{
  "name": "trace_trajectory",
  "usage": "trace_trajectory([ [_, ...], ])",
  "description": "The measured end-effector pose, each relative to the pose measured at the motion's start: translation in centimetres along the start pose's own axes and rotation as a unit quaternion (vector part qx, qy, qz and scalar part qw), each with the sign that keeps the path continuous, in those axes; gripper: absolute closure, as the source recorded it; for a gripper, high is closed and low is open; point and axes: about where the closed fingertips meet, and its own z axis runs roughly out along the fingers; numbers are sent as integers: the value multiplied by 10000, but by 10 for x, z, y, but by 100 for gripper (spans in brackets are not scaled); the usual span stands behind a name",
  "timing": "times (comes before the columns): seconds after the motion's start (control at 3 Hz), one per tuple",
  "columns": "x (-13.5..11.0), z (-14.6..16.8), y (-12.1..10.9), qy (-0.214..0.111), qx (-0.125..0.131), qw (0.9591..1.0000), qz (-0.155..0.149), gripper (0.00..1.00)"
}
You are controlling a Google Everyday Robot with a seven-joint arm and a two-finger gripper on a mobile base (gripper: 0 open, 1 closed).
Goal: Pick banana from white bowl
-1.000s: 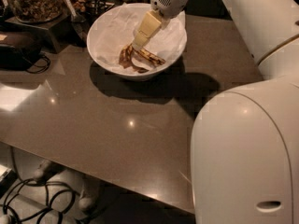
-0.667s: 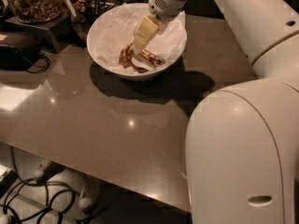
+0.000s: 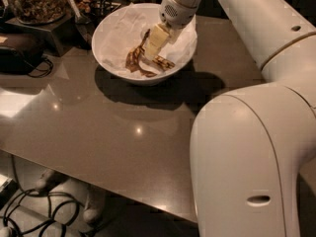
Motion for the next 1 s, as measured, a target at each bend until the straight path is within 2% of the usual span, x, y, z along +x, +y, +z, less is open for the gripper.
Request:
trace_trajectory([
  [0.33,2,10,-6,90,-12,9999,79,42],
  [0.67,3,21,-5,186,-80,9998,63,47],
  [1.0,3,29,-6,269,-109,9996,46,44],
])
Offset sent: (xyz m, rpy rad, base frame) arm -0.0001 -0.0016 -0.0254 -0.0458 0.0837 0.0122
